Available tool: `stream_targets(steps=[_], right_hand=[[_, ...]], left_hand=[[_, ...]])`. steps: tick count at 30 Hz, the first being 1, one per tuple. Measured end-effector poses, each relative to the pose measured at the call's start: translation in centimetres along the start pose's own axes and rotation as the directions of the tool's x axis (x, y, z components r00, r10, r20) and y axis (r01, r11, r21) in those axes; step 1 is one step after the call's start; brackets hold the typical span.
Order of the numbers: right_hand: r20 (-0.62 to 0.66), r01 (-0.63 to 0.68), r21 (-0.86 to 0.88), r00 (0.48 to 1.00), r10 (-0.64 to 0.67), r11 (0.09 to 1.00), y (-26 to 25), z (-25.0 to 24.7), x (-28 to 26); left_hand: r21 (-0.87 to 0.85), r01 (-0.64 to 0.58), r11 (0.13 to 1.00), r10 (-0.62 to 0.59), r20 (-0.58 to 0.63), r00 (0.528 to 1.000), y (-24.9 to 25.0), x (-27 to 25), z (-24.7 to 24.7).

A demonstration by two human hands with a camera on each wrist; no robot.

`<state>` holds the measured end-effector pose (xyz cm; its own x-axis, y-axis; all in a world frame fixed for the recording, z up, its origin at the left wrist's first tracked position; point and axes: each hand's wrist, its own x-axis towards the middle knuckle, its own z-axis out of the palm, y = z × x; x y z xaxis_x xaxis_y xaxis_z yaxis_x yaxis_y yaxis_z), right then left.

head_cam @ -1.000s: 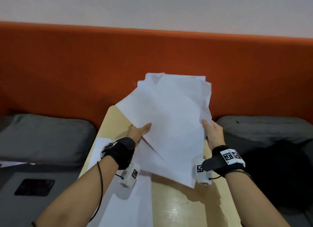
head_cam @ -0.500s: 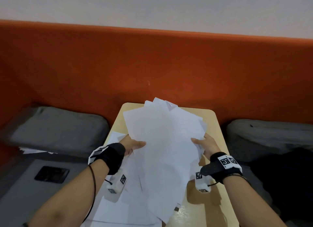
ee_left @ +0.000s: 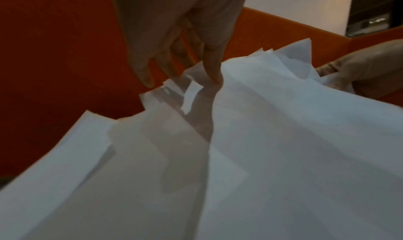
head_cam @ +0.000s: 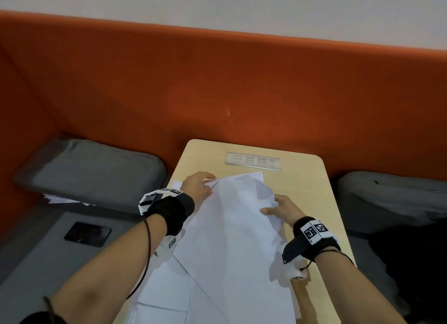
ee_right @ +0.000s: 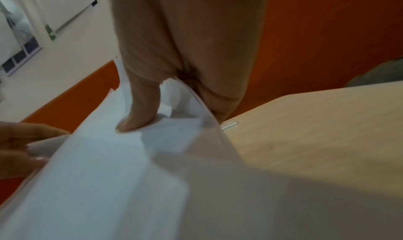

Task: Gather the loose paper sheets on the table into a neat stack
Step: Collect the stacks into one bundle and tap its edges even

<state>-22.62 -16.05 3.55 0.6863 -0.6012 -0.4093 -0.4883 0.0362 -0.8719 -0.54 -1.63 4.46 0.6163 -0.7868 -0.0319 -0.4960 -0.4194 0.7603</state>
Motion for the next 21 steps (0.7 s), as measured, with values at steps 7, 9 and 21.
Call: stream_targets(steps=[7,9,21], right_hand=[[-0.061,-0.037,0.07,0.997,0.041,0.997,0.7,1.2,0.3],[-0.094,-0.04,0.135,0.994,0.053,0.99,0.8,1.5,0.2],[-0.24,-0.047,0.28,0.964,0.118,0.959,1.4,2.1,1.5]], left_hand=[[-0.226,0.092,0.97,-0.091,0.015,0.996,-0.7,0.5,-1.0],[-0.258,0.136,0.957,-0.126,0.054,0.991,-1.0,0.9,-1.6],[-0.213,0.066,0.975,-0.03,0.168,0.985,0.1,2.5,-0.5]])
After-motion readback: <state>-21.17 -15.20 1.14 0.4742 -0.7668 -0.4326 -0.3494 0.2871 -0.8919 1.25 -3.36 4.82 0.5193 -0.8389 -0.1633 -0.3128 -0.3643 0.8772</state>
